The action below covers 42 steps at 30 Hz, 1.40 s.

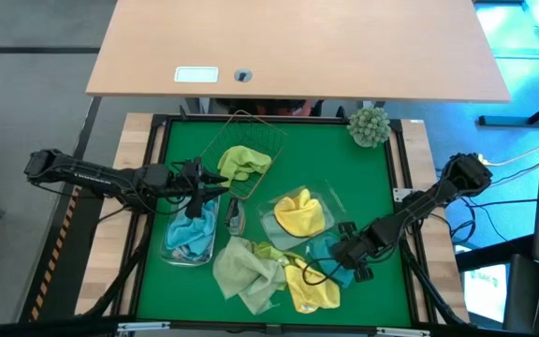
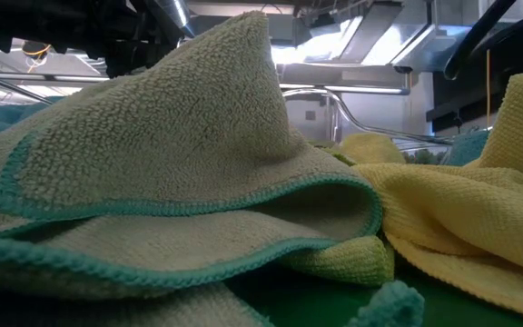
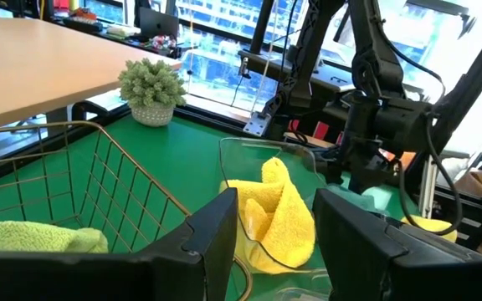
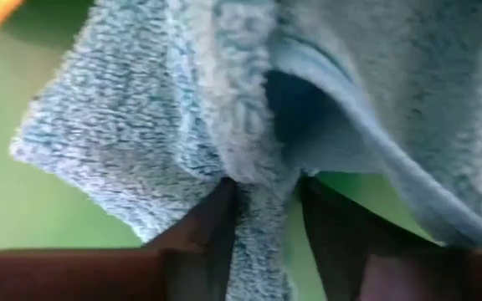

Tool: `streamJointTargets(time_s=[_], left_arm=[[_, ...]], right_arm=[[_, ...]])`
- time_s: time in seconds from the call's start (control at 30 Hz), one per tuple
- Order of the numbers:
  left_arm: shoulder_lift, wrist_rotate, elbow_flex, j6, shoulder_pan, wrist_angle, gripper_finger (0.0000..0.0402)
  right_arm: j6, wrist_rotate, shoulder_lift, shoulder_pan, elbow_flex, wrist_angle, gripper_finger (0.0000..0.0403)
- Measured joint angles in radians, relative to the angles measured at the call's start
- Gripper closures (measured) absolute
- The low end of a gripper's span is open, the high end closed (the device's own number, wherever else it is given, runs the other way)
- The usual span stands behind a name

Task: Sort microfiber towel by color & place in baskets
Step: Put the blue microfiber towel into the left transparent bin

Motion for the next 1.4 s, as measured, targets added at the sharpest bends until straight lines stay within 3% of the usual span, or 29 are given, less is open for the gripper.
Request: streamJointTargets(time_s=[0.3, 0.47, 0.57, 0.83, 1.13, 1.27, 1.4], left_arm=[[0.000, 0.000, 0.000, 0.000, 0.000, 0.000, 0.0249], [0.000, 0.000, 0.000, 0.000, 0.000, 0.000, 0.0249], [0.000, 0.000, 0.000, 0.000, 0.000, 0.000, 0.0249], [0.000, 0.000, 0.000, 0.000, 0.000, 0.000, 0.0249], [0.000, 0.000, 0.000, 0.001, 0.000, 0.001, 0.0249], [0.000, 0.000, 0.000, 0.001, 0.000, 0.010, 0.0249], [0.000, 0.000, 0.000, 0.001, 0.000, 0.012, 0.0249]], right_arm=[[0.000, -0.091, 0.001, 0.001, -0.001, 0.016, 0.0395], [0.008, -0.139, 0.002, 0.001, 0.026, -0.015, 0.0380], [0.000, -0.144, 0.002, 0.001, 0.072, -0.058, 0.0392], [-0.070, -0.122, 0.002, 0.001, 0.261, -0.319, 0.0396], [-0.163, 0.124, 0.001, 0.001, 0.552, -0.671, 0.0400], [-0.246, 0.272, 0.001, -0.003, 0.678, -0.737, 0.0398], [-0.342, 0.352, 0.000, -0.045, 0.786, -0.757, 0.0401]])
